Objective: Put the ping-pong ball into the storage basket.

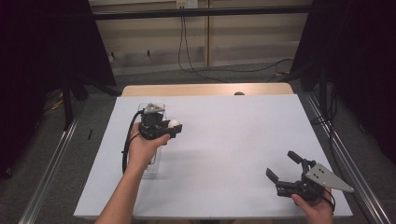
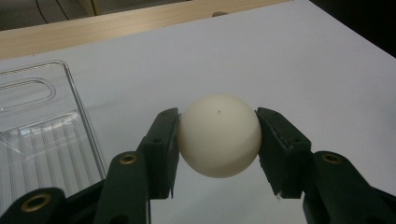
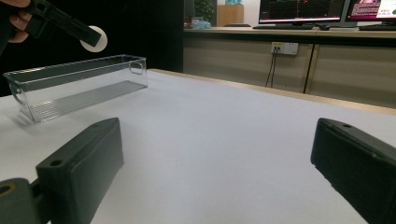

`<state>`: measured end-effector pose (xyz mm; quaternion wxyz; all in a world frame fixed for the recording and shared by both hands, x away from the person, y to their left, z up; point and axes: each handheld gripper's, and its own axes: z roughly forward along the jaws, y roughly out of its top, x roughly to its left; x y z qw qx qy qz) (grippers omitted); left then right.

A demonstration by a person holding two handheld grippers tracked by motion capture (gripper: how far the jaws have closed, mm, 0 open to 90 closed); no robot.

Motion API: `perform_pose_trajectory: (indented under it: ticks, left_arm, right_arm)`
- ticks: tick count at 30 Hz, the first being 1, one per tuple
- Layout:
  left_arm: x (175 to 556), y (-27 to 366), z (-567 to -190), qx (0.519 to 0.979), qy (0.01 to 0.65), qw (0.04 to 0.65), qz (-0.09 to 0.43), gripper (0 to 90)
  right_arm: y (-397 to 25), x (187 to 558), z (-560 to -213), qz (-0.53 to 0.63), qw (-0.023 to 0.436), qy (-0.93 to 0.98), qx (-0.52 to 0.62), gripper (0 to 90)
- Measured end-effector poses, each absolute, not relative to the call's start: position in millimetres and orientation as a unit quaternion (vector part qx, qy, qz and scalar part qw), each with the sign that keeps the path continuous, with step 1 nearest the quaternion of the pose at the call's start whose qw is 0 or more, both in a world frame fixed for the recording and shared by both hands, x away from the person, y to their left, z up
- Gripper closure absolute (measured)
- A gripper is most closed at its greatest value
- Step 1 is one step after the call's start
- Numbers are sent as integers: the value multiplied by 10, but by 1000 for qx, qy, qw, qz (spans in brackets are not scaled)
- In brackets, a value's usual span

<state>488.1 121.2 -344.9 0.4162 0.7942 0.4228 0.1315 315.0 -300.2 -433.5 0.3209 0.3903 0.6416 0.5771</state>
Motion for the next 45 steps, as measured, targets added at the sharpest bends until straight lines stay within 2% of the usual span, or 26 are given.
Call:
perform_pose_trajectory:
  ticks: [12,13,19,21,32,34,38,45]
  left_arm:
    - [4888,1266,-3446,793,425,416,130,511]
    - [4883,1244,-3455,781,436,427,129,511]
    - [4893,1297,-3429,791,426,419,131,511]
    - [4886,1279,-3433,777,440,431,131,511]
    - [4895,1329,-3411,776,441,431,133,511]
    - [4902,1369,-3399,791,428,416,136,511]
    - [4892,1357,-3415,775,444,430,135,511]
    - [4892,1422,-3418,779,442,424,135,511]
  right_arm:
    - [-3002,3152,-4335,577,321,641,391,19]
    - [-3002,3150,-4335,577,321,641,391,20]
    - [-3004,3147,-4337,576,321,643,390,20]
    - [-3002,3147,-4334,576,321,643,388,19]
    - [-3000,3150,-4337,575,322,644,389,19]
    - [-3002,3148,-4336,575,321,644,389,19]
    - [-3002,3149,-4336,575,321,644,389,19]
    - [-2997,3149,-4338,575,319,645,388,19]
